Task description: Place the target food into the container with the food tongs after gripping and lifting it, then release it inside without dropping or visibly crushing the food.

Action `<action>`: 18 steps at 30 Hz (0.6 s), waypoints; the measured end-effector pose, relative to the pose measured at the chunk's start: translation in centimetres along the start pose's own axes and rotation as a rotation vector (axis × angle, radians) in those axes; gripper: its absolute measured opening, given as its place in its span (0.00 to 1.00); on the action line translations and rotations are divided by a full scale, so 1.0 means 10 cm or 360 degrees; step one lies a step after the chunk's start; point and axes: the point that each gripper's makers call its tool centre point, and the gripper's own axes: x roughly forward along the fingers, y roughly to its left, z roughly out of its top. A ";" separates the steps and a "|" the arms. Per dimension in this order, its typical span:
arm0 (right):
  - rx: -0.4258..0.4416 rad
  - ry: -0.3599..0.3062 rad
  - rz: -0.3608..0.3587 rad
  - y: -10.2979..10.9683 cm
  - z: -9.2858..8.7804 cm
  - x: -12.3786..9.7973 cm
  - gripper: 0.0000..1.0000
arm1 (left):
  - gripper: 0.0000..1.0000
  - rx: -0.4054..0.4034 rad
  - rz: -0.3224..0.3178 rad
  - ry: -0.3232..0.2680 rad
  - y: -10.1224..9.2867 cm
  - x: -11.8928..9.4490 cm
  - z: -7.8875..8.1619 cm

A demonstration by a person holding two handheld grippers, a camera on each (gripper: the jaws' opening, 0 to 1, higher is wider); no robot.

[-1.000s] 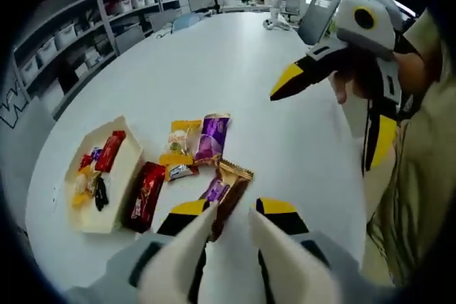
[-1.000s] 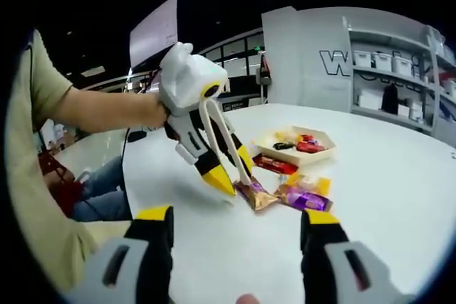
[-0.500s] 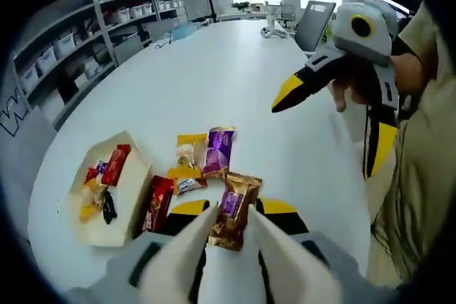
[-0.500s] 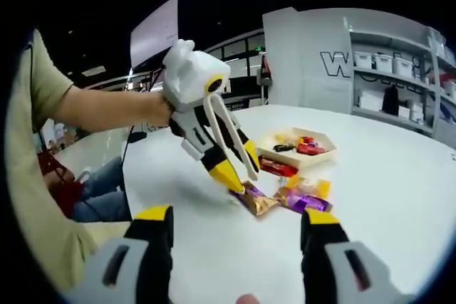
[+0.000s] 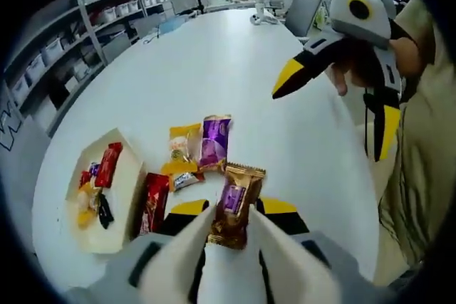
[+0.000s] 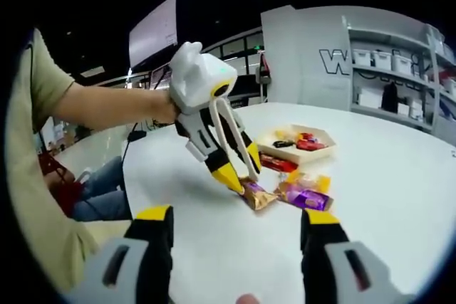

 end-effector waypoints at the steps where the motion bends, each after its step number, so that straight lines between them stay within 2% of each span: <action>1: 0.0001 0.0000 0.0000 0.00 0.00 0.00 0.71 | 0.25 -0.0002 0.0001 0.0003 -0.01 -0.01 0.00; 6: 0.0004 0.0005 0.0001 0.00 -0.02 0.01 0.71 | 0.25 -0.0044 -0.0019 0.0039 -0.06 -0.04 -0.05; 12: 0.0003 0.0000 0.0012 0.03 -0.01 0.02 0.71 | 0.25 -0.0037 -0.0020 0.0007 -0.04 -0.05 -0.02; 18: 0.0001 0.0003 0.0010 0.03 -0.02 0.00 0.71 | 0.26 -0.0034 -0.0086 0.0002 -0.08 0.02 -0.03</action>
